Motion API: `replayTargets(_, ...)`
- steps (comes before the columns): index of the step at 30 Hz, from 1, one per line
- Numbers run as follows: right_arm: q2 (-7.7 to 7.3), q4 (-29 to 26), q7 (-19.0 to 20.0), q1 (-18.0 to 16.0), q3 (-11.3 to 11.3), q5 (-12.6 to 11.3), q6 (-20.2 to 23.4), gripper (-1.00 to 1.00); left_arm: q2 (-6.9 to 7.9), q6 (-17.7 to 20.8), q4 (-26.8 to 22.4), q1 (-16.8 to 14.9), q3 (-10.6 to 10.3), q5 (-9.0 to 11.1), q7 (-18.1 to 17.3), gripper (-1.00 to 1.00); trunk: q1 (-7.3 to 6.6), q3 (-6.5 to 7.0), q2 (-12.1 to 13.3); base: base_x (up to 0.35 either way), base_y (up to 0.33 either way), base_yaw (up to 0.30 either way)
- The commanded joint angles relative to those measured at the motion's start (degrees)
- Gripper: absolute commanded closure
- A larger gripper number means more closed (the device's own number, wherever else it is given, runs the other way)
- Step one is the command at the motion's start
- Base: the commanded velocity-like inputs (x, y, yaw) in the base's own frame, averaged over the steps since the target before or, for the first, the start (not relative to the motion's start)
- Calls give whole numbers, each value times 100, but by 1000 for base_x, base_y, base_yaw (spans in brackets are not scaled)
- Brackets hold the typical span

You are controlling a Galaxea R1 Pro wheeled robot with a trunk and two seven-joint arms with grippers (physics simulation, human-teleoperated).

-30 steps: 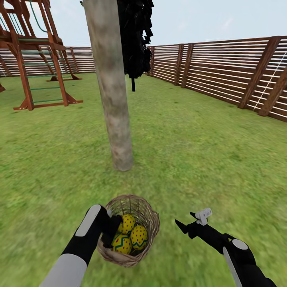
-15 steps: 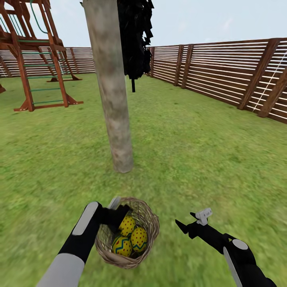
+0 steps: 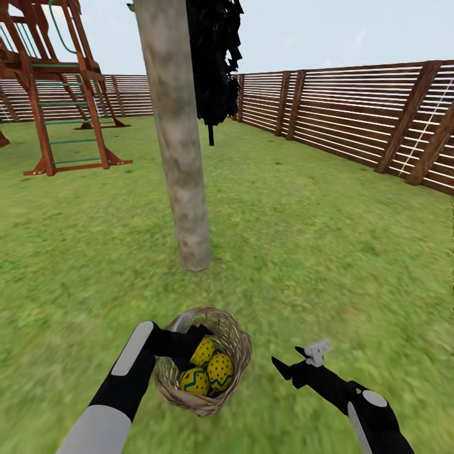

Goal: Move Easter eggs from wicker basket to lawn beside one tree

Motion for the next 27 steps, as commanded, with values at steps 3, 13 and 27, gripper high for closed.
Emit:
replayTargets(3, 2, -8, 31, -3, -8, 25, 33, -100, 97, 10, -10, -3, 1, 48, 50, -100, -3, -3, -2, -91, 0, 0)
replayTargets(13, 11, -8, 24, -3, -8, 29, 28, -100, 119, 85, -68, -3, -13, 56, 48, -100, -3, 73, -2, -11, 0, 0)
replayTargets(27, 12, 0, -13, -3, -9, 36, 15, -100, 128, 190, -97, -3, -10, 68, 36, -100, -3, 202, -2, 0, 0, 0)
